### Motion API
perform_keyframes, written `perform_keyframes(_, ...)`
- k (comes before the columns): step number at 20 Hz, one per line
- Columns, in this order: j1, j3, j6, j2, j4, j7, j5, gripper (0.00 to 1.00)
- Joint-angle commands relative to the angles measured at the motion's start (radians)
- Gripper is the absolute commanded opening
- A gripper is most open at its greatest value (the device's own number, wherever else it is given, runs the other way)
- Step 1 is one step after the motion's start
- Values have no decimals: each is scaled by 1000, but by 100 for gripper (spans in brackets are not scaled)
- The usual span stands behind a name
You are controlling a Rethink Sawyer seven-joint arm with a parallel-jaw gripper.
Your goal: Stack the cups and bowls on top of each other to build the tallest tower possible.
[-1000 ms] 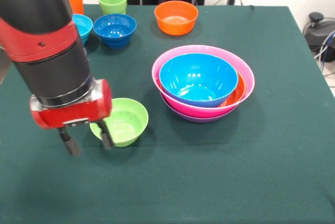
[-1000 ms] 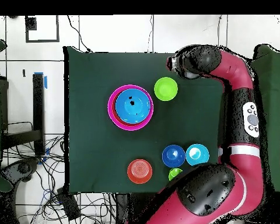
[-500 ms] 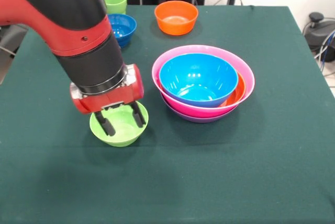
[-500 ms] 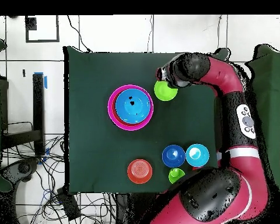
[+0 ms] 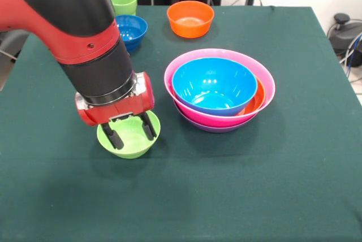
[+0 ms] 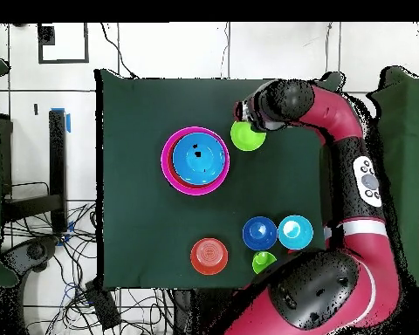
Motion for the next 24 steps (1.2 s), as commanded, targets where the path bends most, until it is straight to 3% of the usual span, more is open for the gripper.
perform_keyframes(1, 19, 16, 57, 29, -46, -302, -75, 100)
perform_keyframes(14, 20, 48, 76, 64, -110, -411, -98, 100)
perform_keyframes(16, 17, 40, 63, 65, -92, -373, -88, 100)
perform_keyframes(20, -7, -12, -8, 15, 32, -169, -50, 100)
perform_keyframes(24, -29, -38, 75, -20, 84, -181, -45, 100)
